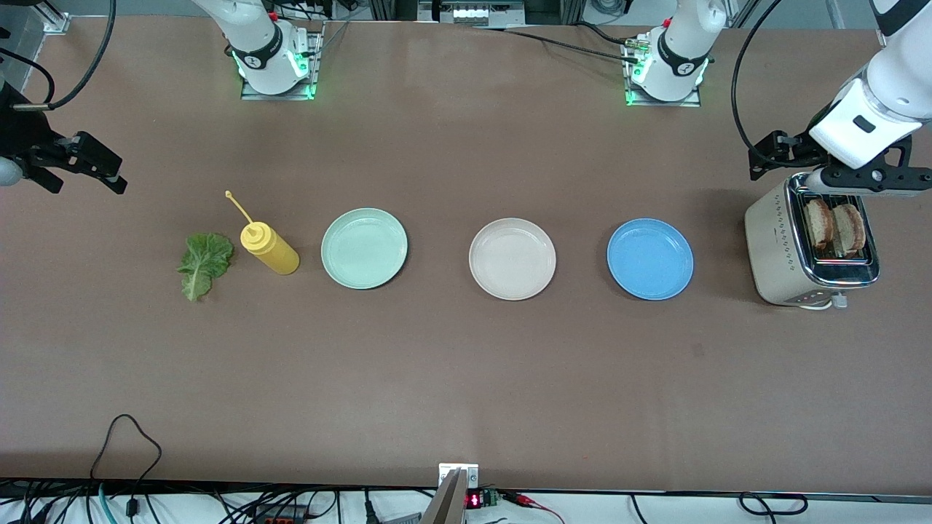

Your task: Make sandwich in beige plate with both arms

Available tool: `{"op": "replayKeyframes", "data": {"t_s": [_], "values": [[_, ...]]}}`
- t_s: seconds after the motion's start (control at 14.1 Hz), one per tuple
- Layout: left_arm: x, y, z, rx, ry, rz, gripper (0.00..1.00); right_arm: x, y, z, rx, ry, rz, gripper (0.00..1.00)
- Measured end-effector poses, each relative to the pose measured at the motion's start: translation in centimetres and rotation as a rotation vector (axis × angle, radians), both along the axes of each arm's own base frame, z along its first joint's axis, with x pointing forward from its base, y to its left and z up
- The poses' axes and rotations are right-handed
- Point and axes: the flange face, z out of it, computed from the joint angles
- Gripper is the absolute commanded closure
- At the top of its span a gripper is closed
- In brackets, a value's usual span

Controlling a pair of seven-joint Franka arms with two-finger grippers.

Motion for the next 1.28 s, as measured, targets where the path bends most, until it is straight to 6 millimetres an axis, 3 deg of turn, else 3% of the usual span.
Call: {"op": "replayKeyframes", "data": {"t_s": [0.57, 0.99, 1.28], "values": [[1.7, -0.2, -2.6, 0.007, 0.05, 0.01, 0.0, 0.0, 0.0, 0.0, 0.0, 0.0, 0.001, 0.0], [4.5, -0.3, -2.5, 0.018, 0.097, 0.014, 0.0, 0.0, 0.0, 0.0, 0.0, 0.001, 0.001, 0.0], [4.5, 4.2, -3.2, 0.094, 0.152, -0.021, 0.0, 0.0, 0.1, 0.0, 0.0, 0.001, 0.001, 0.0]]}}
